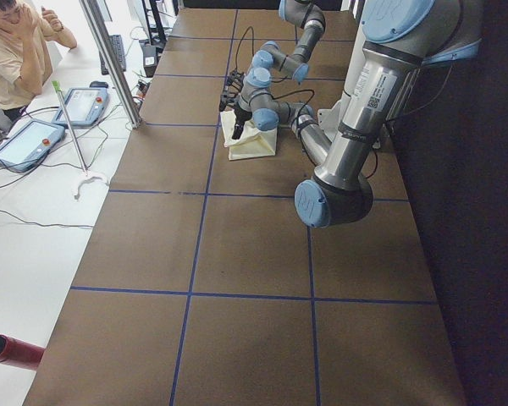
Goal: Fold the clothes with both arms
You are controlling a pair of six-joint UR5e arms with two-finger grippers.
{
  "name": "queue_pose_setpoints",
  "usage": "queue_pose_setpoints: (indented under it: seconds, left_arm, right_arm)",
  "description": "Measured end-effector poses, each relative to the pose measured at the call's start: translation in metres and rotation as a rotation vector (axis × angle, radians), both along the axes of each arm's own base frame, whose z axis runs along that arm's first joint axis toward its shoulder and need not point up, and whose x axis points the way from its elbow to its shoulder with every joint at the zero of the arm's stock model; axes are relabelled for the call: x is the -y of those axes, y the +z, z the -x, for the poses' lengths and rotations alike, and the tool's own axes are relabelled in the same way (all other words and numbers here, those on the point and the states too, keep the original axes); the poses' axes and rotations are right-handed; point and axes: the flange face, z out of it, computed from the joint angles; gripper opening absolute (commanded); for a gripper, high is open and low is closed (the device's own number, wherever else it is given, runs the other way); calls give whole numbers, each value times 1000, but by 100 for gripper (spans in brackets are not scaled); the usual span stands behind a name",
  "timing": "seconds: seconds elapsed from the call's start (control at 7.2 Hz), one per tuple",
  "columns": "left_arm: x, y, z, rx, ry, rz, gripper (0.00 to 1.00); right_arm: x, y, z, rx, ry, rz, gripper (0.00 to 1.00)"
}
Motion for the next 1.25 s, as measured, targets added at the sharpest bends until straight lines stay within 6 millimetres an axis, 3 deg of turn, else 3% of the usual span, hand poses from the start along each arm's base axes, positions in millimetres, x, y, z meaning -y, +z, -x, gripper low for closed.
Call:
queue_pose_setpoints:
  seconds: [0.42,0.56,0.69,0.97,1.25]
  left_arm:
    - [0,1,-1,-3,-4,12,100]
    - [-1,2,-2,-4,-5,16,100]
    - [-1,2,-3,-4,-6,19,100]
    - [-2,8,-2,-7,-5,17,100]
    - [-9,16,-1,-37,3,-4,100]
  right_arm:
    - [20,8,-6,-21,28,10,0]
    - [28,17,-5,-41,35,16,39]
    - [33,21,-6,-51,40,19,99]
    - [37,19,-5,-65,38,5,100]
    - [53,-12,-18,-28,-6,-5,100]
